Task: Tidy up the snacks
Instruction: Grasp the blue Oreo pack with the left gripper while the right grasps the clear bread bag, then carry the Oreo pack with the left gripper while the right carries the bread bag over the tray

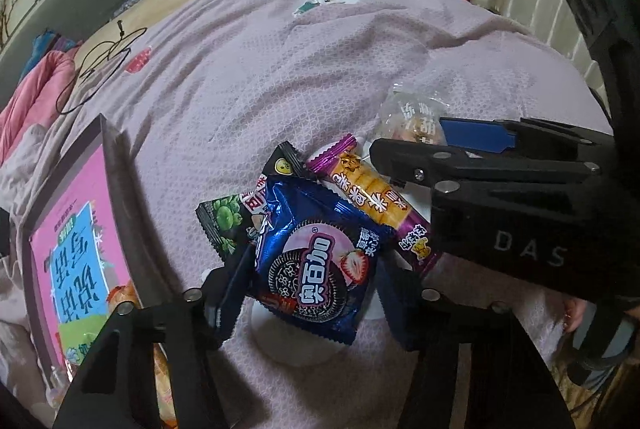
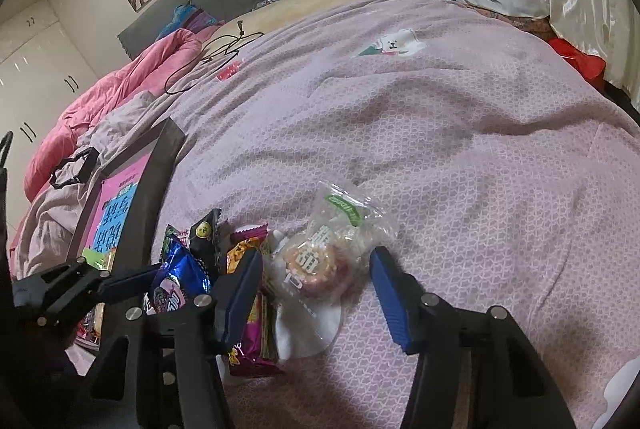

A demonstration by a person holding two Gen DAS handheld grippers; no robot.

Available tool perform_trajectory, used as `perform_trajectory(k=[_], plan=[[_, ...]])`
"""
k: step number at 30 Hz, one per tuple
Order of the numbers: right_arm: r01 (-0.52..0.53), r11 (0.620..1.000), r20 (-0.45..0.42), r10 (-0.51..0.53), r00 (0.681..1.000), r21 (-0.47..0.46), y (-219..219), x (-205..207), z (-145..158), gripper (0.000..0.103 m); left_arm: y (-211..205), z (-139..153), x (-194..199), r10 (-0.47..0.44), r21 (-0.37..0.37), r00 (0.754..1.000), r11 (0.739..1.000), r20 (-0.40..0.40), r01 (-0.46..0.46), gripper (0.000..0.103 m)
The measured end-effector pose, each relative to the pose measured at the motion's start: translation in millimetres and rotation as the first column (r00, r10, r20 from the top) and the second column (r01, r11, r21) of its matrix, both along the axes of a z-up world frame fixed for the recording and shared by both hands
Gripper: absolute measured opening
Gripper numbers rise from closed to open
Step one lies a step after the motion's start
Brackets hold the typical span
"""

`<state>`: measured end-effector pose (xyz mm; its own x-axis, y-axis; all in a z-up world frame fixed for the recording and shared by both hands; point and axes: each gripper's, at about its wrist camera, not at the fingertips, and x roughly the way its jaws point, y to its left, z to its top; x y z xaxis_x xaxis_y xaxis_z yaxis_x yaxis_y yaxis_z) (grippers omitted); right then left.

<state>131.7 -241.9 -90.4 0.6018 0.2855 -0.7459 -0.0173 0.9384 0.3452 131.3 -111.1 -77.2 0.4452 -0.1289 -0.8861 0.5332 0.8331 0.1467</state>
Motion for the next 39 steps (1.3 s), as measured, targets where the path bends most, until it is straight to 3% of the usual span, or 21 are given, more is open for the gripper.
perform_trajectory(k=[9,23,39], plan=[[0.012,1.000,0.023,-0.012,1.000,0.012,-6.3,-4.1,5.2,0.052,17.9,7.1,1.6,0.040,-0.095,0.999,0.995,-0.033,-0.043,0.054],[-0.009,1.000,0.115,0.006,0.993,0.026,-4.9,-12.4,25.9,0.052,52.8,47.7,-7.8,0.116,-0.223,0.993,0.968,-0.009,-0.116,0.054],[-0.108,0.994,0.193,0.102,0.976,0.022,17.5,-31.1,42.5,0.052,84.3,70.3,-27.3,0.165,-0.230,0.986,0.961,0.021,-0.156,0.054]])
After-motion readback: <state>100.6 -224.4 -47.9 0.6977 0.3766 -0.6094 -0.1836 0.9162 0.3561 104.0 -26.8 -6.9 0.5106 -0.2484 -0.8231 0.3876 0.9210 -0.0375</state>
